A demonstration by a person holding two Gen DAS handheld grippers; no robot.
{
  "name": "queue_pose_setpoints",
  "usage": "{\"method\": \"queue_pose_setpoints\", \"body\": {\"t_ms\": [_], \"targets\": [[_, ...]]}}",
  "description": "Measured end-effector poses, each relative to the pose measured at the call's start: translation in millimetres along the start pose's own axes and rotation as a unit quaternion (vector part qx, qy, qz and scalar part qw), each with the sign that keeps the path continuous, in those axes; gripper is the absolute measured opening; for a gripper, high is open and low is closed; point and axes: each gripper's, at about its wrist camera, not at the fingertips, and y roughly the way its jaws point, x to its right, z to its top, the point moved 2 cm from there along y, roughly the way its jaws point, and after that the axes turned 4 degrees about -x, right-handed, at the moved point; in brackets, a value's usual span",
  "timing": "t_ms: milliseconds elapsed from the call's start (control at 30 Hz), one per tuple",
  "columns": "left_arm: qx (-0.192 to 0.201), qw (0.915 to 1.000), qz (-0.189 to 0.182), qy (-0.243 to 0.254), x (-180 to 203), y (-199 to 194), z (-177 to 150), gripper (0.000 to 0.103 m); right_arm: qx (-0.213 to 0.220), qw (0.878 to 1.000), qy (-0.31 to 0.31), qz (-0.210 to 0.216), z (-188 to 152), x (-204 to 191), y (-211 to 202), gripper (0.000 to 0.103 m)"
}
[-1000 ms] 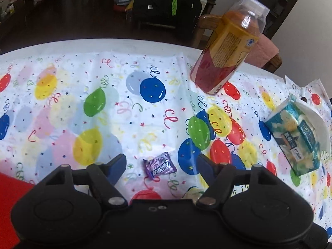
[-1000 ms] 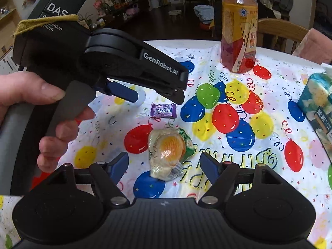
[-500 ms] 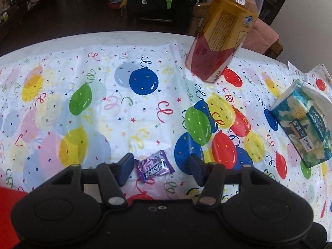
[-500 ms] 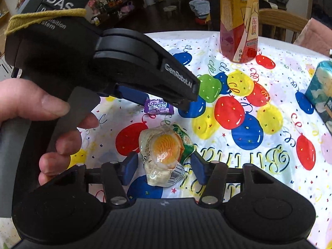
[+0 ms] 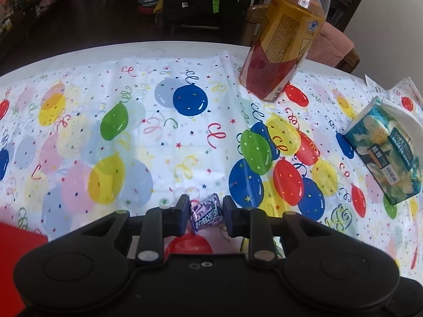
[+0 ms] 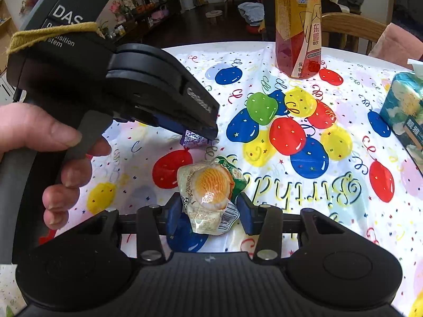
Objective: Organize snacks
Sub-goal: 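Lift and carry the purple candy bar and wrapped cake with both tools over the box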
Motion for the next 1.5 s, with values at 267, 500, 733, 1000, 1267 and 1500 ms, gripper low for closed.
{"method": "queue_pose_setpoints", "body": {"t_ms": [267,500,733,1000,1267,1500], "targets": [[0.009,0.9998,-0.014,-0.007,-3,-28,-12,0.024,0.001,1.000,0.007,0.003,-11,-1,-25,0.044],[0.017,0.9994,-0.030,-0.007,-5,-61,-29,0.024,0.005,1.000,0.002,0.008,-19,-8,-54,0.044],[0.024,0.9988,-0.039,-0.017,-19,-97,-49,0.024,0.008,1.000,-0.018,0.014,-24,-27,-84,0.044],[0.041,0.9973,-0.053,-0.029,-45,-141,-72,0.024,0.016,0.999,-0.045,0.017,-27,-60,-117,0.044],[0.055,0.9960,-0.061,-0.036,-79,-181,-94,0.024,0.021,0.997,-0.073,0.022,-26,-105,-136,0.044],[0.068,0.9954,-0.055,-0.038,-119,-210,-109,0.024,0.028,0.995,-0.091,0.027,-20,-150,-137,0.044]]}}
